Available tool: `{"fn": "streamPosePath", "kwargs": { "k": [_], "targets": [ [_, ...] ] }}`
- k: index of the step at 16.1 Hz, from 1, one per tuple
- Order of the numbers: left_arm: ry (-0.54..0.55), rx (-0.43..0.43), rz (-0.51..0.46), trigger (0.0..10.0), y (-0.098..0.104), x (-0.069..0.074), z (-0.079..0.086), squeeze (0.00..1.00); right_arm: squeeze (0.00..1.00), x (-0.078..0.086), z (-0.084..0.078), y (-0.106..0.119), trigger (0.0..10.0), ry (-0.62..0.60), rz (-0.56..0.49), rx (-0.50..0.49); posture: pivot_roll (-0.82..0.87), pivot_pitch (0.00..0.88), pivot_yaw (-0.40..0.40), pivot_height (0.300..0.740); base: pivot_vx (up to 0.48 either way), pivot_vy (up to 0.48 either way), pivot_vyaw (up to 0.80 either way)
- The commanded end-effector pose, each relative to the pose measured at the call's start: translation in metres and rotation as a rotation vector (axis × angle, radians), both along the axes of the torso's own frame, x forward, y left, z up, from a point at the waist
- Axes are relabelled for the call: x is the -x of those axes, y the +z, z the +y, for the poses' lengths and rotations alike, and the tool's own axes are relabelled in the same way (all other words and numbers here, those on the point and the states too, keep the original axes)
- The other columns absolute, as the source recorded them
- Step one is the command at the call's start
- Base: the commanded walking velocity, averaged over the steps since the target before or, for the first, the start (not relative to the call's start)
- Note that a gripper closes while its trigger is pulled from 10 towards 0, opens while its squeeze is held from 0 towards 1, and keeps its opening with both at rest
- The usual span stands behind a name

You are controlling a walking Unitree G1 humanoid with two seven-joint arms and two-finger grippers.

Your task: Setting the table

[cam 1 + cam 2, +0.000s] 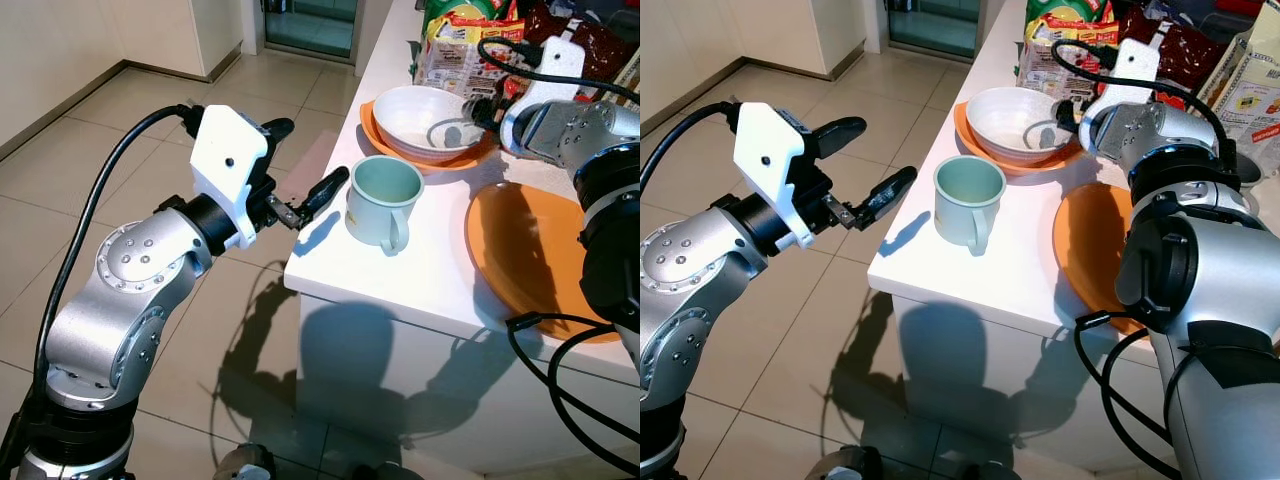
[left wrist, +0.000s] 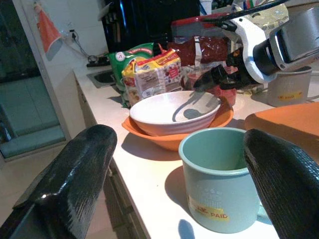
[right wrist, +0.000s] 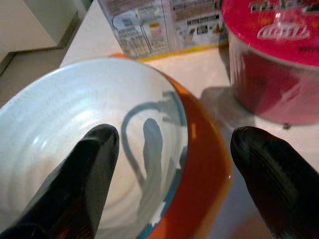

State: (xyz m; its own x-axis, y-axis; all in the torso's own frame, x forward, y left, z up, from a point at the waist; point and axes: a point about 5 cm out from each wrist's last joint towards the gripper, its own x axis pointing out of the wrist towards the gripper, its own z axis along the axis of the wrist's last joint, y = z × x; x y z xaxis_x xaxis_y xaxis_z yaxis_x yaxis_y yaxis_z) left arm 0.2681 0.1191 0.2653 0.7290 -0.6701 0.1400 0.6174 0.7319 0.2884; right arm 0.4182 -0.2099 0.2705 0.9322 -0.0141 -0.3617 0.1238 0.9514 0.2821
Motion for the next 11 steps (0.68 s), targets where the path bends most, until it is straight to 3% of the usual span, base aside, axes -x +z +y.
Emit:
{"fn": "streamPosePath", "kwargs": {
  "k": [1,6,11],
  "targets": [
    [-0.013,-0.003,-0.017,10.0,0.005,0.003,-0.001,0.0,0.0,0.001,0.0,-0.002,10.0,-0.003,0.031,-0.021,0.05,0.139,-0.074,0.74,0.0,0.0,0.0],
    [-0.009,-0.001,-0.021,10.0,0.006,0.003,-0.001,0.0,0.0,0.001,0.007,-0.008,10.0,0.041,0.031,-0.083,0.05,0.14,-0.074,0.74,0.0,0.0,0.0],
    [-0.017,-0.004,-0.015,10.0,0.005,0.004,-0.002,0.0,0.0,0.001,0.015,-0.013,9.8,0.097,0.042,-0.084,0.05,0.143,-0.075,0.74,0.0,0.0,0.0]
  ]
}}
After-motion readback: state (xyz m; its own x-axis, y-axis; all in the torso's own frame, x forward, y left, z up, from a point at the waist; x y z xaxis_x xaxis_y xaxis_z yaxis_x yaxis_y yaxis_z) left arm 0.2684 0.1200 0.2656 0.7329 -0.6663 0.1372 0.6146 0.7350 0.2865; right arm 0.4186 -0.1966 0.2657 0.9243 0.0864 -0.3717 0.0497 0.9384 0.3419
